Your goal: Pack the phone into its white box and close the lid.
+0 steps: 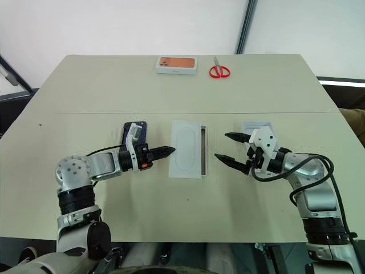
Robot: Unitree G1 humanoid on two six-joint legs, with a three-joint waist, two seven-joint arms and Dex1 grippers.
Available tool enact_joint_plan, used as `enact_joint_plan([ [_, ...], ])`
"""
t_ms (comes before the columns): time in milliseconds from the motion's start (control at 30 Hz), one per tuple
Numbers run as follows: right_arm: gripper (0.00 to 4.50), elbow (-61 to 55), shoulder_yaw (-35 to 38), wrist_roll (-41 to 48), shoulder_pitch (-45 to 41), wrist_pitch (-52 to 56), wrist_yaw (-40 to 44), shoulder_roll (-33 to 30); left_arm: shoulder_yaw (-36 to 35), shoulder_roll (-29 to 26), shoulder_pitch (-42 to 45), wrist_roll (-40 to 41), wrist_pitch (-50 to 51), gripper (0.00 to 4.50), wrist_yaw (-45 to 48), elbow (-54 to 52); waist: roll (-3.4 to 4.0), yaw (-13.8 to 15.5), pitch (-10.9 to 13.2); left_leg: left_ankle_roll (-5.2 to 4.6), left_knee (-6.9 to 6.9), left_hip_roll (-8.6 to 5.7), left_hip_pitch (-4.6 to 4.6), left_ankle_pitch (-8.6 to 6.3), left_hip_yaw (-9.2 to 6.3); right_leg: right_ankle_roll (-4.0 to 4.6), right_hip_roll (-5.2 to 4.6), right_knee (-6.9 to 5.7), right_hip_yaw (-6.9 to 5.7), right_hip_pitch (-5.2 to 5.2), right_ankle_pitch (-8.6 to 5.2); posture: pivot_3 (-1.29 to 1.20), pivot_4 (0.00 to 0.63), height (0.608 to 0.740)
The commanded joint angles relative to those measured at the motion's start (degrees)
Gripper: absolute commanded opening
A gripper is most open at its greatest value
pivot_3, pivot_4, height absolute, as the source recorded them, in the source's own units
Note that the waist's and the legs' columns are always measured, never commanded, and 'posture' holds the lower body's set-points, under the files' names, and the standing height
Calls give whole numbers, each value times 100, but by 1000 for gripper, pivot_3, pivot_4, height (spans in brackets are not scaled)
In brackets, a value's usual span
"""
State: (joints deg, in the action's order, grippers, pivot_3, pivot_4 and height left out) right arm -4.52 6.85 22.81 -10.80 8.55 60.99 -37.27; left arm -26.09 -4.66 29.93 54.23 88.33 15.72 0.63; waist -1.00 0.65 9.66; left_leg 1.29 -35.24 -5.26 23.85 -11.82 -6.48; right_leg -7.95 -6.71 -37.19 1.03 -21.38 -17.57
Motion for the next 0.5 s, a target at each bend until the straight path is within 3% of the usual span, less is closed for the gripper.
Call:
enact_joint_plan([
  [33,3905,-227,74,80,16,-163,-21,-4,-93,46,122,74,-96,0,-5,131,0,0,0,0,0,0,0,0,0,0,0,0,0,0,0,0,150,740],
  [433,3905,-261,-98,-38,118,-312,-148,33,134,97,314,-5,-412,0,-60,411,0,-2,0,0,0,0,1,0,-1,0,0,0,0,-1,0,0,150,740],
  [500,3942,-263,-109,-32,96,-299,-181,47,175,47,312,-21,-432,652,-34,473,0,-5,0,0,1,0,0,0,-1,0,0,0,0,-1,0,0,150,740],
])
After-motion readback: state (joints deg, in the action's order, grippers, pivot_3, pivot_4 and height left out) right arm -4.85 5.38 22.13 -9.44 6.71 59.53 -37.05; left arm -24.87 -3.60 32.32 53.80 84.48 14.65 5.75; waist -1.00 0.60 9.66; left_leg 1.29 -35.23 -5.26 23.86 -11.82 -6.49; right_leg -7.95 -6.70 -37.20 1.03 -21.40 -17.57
